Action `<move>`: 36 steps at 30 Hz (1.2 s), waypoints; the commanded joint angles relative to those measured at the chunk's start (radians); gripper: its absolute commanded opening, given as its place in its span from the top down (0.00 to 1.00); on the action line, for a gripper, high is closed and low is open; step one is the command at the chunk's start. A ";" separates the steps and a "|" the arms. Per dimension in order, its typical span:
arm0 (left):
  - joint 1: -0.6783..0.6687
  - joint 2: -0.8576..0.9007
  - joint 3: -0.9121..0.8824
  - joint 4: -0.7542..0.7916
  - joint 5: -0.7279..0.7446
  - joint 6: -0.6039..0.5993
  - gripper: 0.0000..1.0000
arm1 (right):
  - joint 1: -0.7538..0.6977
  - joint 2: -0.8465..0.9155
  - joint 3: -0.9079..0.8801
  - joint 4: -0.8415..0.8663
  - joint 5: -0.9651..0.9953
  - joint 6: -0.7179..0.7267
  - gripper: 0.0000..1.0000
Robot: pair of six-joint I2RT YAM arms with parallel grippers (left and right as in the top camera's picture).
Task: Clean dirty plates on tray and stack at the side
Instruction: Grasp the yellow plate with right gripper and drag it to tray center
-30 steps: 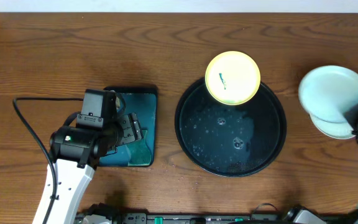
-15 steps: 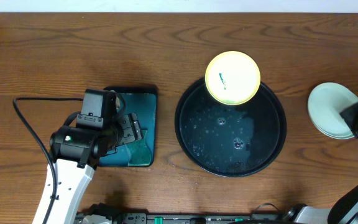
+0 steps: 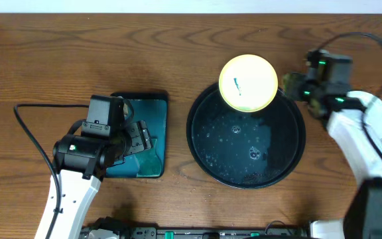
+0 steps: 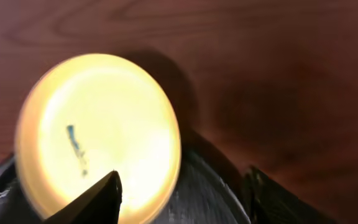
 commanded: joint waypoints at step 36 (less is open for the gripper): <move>0.004 0.000 0.006 -0.001 -0.002 -0.005 0.21 | 0.151 -0.043 -0.081 -0.583 0.080 0.317 0.99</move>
